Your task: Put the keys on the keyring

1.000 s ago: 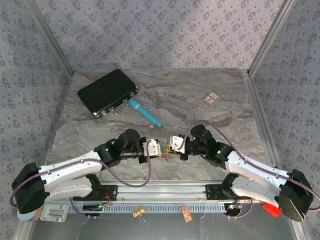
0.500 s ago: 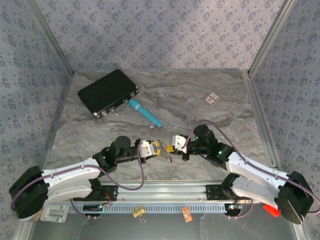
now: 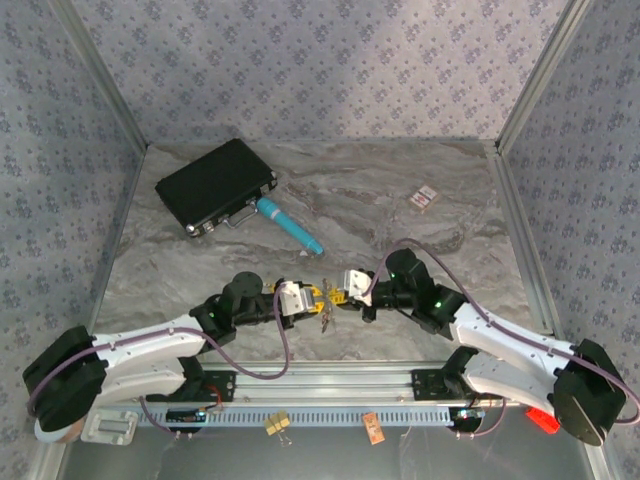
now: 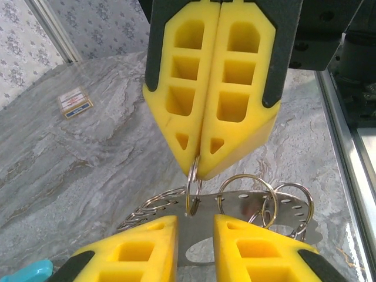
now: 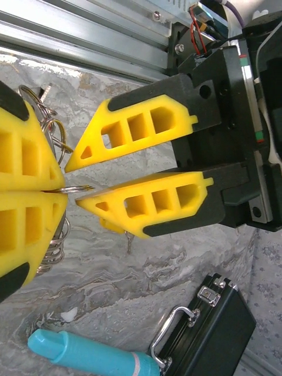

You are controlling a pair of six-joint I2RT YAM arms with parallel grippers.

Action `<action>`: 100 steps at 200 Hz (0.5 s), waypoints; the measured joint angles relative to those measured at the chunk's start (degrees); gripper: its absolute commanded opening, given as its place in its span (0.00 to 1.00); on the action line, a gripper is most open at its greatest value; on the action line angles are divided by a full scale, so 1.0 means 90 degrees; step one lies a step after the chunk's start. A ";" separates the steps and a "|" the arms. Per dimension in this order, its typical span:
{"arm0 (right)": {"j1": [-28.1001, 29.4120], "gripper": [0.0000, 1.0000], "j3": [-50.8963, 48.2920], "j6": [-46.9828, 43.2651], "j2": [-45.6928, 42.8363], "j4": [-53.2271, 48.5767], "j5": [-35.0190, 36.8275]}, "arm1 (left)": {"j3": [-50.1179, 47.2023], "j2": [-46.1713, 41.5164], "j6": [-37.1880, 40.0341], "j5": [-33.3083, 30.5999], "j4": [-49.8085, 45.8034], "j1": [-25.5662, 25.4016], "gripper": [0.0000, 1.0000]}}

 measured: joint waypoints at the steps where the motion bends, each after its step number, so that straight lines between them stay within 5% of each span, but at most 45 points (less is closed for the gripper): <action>1: 0.0000 0.00 0.0000 0.0002 0.0000 0.0002 0.0000 | 0.0000 0.0000 -0.0002 0.0005 0.0002 0.0000 0.21; 42: 0.0053 0.00 -0.0012 0.0073 0.0112 0.0180 -0.0032 | 0.0000 0.0017 -0.0046 0.0121 0.0126 0.0066 0.18; 85: 0.0092 0.00 -0.0032 0.0097 0.0211 0.0313 -0.0039 | 0.0000 0.0024 -0.0114 0.0214 0.0121 0.0075 0.02; 100: 0.0097 0.20 -0.0032 0.0075 0.0202 0.0289 0.0061 | 0.0000 0.0015 -0.0070 0.0204 0.0090 0.0075 0.00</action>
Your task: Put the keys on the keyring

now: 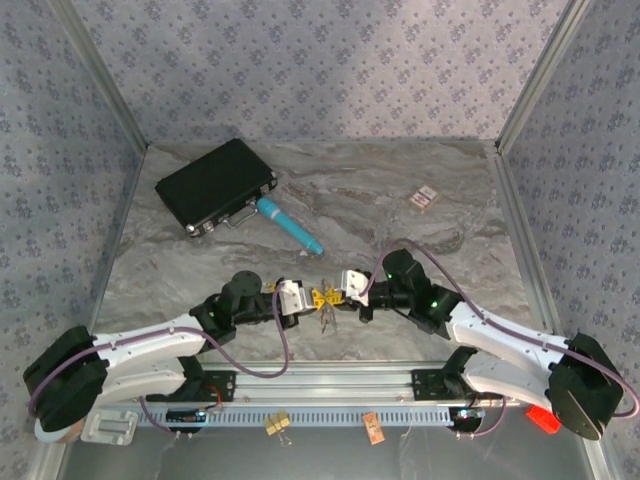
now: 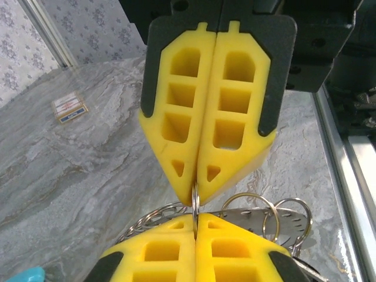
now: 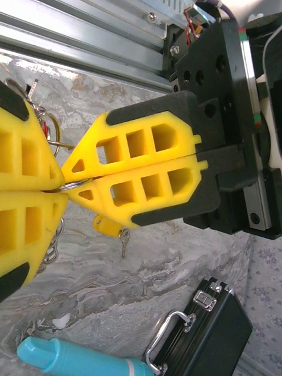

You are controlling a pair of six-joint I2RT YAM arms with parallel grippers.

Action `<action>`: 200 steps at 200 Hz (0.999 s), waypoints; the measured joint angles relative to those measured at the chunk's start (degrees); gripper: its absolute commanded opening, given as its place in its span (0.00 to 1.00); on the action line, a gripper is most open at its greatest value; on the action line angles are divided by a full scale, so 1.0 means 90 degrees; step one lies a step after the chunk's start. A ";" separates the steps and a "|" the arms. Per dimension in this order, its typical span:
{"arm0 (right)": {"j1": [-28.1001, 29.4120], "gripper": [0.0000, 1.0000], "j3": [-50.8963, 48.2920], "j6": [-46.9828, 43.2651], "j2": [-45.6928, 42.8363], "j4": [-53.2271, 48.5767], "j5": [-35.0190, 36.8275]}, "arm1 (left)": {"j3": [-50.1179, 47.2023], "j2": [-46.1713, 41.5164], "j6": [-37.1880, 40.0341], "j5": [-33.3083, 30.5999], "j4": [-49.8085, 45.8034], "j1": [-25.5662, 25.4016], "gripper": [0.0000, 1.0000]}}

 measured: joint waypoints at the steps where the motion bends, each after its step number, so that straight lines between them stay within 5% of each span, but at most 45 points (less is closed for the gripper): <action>1: 0.0005 0.21 0.0000 -0.0007 -0.0002 0.0002 0.0007 | 0.0000 0.0000 -0.0005 0.0002 0.0000 0.0000 0.00; 109: 0.0328 0.26 0.0466 -0.0775 -0.0226 -0.1297 0.0884 | 0.1273 -0.0245 0.0440 -0.0386 -0.2555 -0.0041 0.00; 200: 0.0357 0.27 0.0476 -0.0780 -0.0185 -0.1292 0.0911 | 0.1817 0.0143 0.0879 -0.0384 -0.3310 -0.0165 0.00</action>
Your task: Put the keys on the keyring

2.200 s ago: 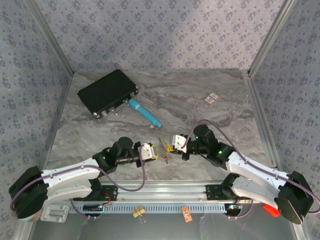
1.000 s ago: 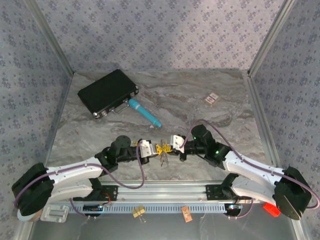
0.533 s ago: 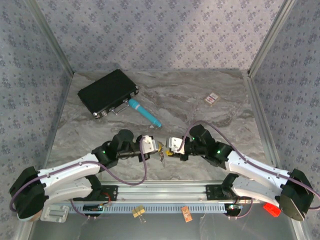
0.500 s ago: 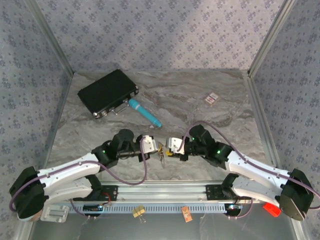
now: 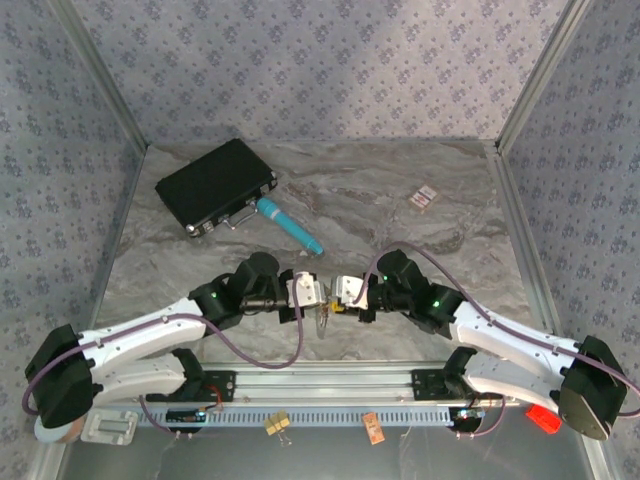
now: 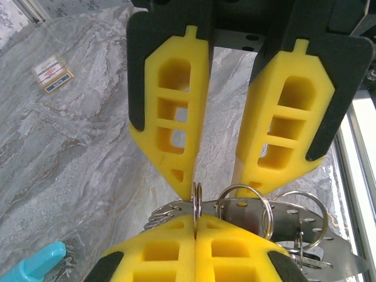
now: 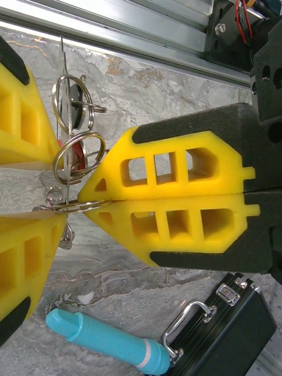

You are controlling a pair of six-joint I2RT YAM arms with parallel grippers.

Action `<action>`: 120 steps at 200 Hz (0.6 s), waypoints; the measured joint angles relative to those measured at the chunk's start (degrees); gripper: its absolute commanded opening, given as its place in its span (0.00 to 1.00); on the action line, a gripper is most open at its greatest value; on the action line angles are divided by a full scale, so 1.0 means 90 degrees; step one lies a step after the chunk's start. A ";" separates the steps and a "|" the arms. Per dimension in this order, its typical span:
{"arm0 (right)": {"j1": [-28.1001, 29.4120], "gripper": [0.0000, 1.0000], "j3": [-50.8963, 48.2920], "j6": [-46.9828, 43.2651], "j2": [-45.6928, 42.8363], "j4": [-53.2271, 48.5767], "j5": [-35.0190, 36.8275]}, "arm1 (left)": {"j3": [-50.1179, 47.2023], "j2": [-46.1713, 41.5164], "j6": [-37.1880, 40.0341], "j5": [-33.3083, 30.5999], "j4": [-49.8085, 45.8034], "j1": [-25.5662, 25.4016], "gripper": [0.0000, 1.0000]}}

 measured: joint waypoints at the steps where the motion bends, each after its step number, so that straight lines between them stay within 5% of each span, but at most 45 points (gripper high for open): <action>1: 0.0000 0.27 0.0000 0.0000 0.0000 0.0000 0.0000 | 0.0002 0.0000 0.0005 0.0000 -0.0002 -0.0002 0.00; 120: 0.0002 0.24 0.0002 -0.0143 -0.0476 -0.0325 0.0372 | 0.0248 -0.0107 0.0063 -0.0245 -0.0811 -0.0058 0.00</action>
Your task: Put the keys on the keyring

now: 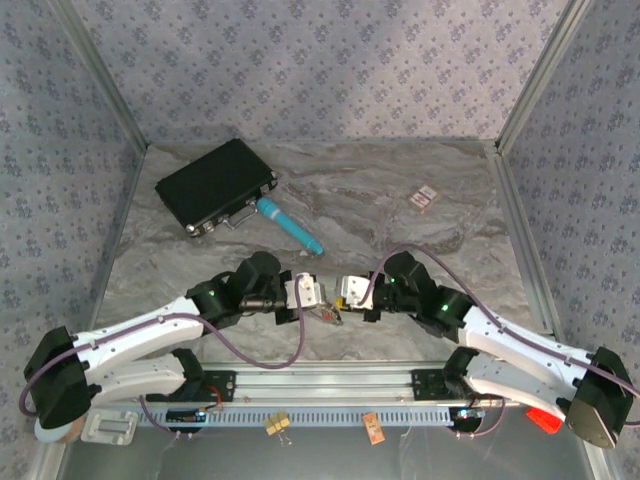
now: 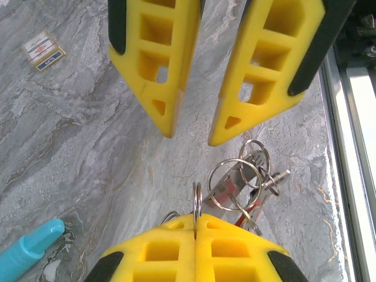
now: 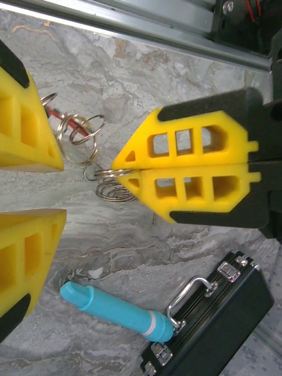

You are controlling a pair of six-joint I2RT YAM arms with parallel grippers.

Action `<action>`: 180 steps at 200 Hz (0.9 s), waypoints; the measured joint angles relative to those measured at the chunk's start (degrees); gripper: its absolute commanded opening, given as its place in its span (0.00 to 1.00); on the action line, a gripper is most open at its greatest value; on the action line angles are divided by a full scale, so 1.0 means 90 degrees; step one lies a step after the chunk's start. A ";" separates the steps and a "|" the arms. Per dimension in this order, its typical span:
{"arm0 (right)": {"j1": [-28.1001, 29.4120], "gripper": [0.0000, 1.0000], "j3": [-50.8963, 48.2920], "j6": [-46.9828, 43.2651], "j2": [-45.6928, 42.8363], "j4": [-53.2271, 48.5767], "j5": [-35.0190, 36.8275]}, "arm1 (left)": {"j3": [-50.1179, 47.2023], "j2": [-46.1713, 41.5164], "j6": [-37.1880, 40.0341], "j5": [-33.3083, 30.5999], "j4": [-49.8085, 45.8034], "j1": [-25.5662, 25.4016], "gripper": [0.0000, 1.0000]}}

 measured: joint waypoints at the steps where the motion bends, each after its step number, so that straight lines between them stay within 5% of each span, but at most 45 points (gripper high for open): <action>1: 0.0000 0.24 0.0000 0.0000 0.0005 -0.0002 -0.0010 | 0.0000 0.0000 0.0000 0.0000 0.0000 0.0000 0.00; 129: 0.0097 0.24 0.0092 0.0032 0.0588 0.0459 -0.0508 | -0.0002 -0.0134 -0.0002 0.0083 -0.0085 -0.0005 0.00; 180: 0.0163 0.15 0.0097 0.0078 0.0806 0.0663 -0.0602 | -0.0002 -0.0134 -0.0005 0.0109 -0.0148 -0.0029 0.00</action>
